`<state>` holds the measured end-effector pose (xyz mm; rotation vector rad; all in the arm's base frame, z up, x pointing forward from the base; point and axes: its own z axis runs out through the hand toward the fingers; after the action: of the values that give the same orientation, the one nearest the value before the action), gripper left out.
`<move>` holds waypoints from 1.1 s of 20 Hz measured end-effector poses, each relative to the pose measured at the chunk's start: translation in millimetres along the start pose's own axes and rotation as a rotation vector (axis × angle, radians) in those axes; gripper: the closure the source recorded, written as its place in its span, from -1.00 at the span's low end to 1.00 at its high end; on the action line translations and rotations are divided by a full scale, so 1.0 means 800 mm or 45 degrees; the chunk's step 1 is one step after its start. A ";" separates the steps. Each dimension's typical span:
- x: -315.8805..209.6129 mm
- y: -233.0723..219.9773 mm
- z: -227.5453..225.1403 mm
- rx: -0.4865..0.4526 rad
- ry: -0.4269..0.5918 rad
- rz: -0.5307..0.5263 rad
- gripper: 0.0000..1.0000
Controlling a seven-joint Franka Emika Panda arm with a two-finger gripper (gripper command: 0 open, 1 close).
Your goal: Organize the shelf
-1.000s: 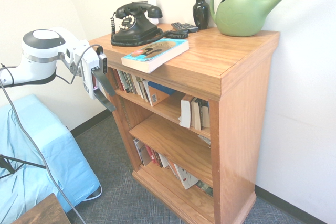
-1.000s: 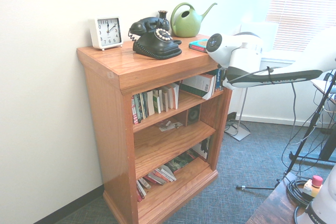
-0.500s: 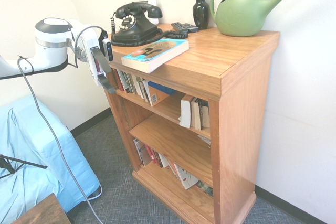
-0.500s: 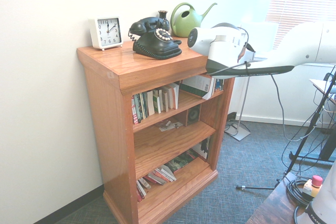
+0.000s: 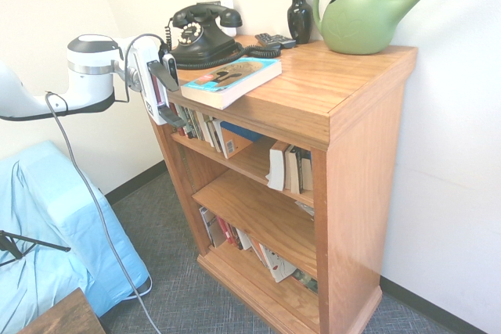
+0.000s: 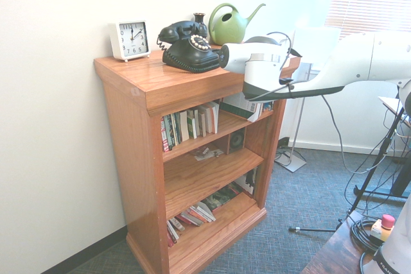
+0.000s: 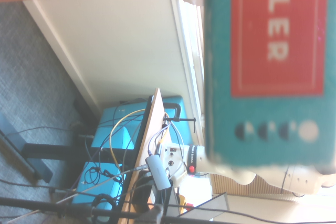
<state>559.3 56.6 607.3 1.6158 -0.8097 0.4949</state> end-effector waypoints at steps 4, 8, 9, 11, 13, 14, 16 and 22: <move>0.005 -0.008 0.003 0.014 0.035 0.004 -1.00; 0.005 -0.013 0.005 0.012 0.049 0.008 -1.00; 0.006 -0.015 0.006 0.008 0.053 0.010 -1.00; 0.009 -0.018 0.010 0.006 0.060 0.013 -1.00; 0.011 -0.022 0.012 0.018 0.067 0.014 -1.00; 0.012 -0.023 0.012 0.027 0.072 0.015 -1.00; 0.015 -0.027 0.008 0.053 0.086 0.018 -1.00; 0.022 -0.034 0.007 0.071 0.107 0.024 -1.00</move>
<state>590.2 49.0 600.0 1.6285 -0.7543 0.5993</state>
